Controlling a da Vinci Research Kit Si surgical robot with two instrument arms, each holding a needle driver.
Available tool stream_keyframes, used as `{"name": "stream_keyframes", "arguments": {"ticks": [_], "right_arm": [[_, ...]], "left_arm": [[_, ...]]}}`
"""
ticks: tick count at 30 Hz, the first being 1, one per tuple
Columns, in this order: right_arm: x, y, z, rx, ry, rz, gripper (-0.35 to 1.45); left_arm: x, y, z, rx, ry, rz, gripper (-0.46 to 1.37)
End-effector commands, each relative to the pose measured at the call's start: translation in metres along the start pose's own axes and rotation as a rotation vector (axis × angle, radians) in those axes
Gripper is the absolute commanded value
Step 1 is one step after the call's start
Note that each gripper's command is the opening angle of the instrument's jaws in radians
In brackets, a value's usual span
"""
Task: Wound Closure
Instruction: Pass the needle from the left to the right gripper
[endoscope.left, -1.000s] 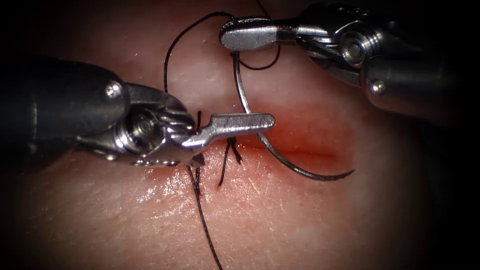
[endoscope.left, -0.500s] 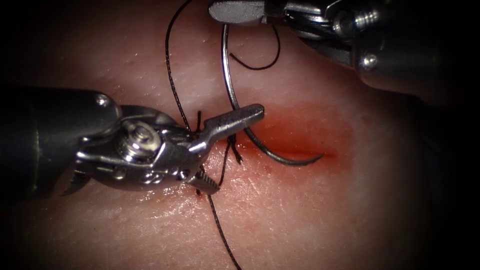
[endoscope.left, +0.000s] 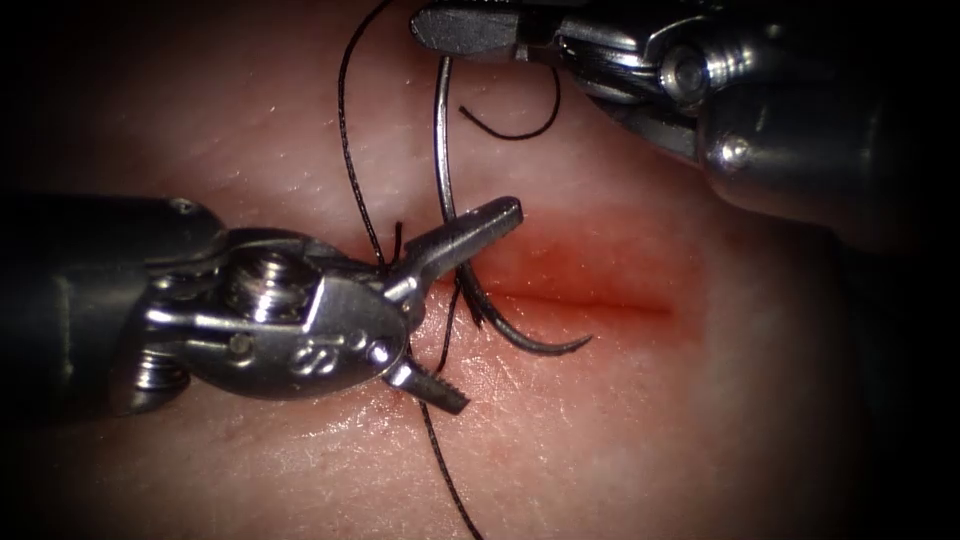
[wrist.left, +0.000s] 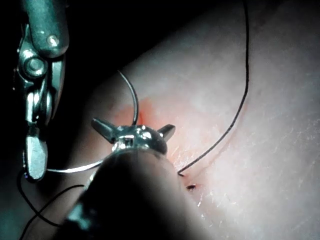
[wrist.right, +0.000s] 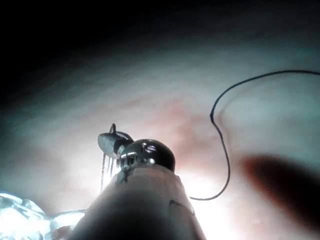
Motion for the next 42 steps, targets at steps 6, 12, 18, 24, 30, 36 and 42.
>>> {"name": "stream_keyframes", "arguments": {"ticks": [6, 12, 18, 24, 30, 36, 42], "right_arm": [[-0.0001, -0.0007, -0.0005, -0.141, -0.018, 0.087, -0.35], [-0.0001, -0.0009, -0.0008, -0.152, -0.023, 0.091, -0.35], [-0.0003, -0.0008, -0.0006, -0.140, -0.031, 0.097, -0.35], [-0.0004, -0.0009, -0.0007, -0.130, -0.036, 0.073, -0.35], [-0.0005, -0.0009, -0.0008, -0.119, -0.049, 0.071, -0.35], [-0.0005, -0.0006, -0.0010, -0.116, -0.055, 0.071, 1.04], [-0.0005, 0.0003, -0.0020, -0.098, -0.063, 0.066, 1.25]], "left_arm": [[-0.0001, -0.0001, 0.0003, 0.083, -0.005, 0.046, 0.50], [-0.0003, -0.0002, 0.0001, 0.123, -0.041, 0.045, 0.36], [-0.0001, 0.0000, -0.0001, 0.126, -0.056, 0.136, -0.35], [-0.0004, 0.0002, -0.0004, 0.101, -0.038, 0.205, -0.35], [-0.0006, 0.0002, -0.0008, 0.091, -0.032, 0.260, -0.35], [-0.0007, 0.0001, -0.0011, 0.070, -0.013, 0.310, -0.35], [-0.0010, 0.0001, -0.0018, 0.066, 0.040, 0.322, -0.35]]}}
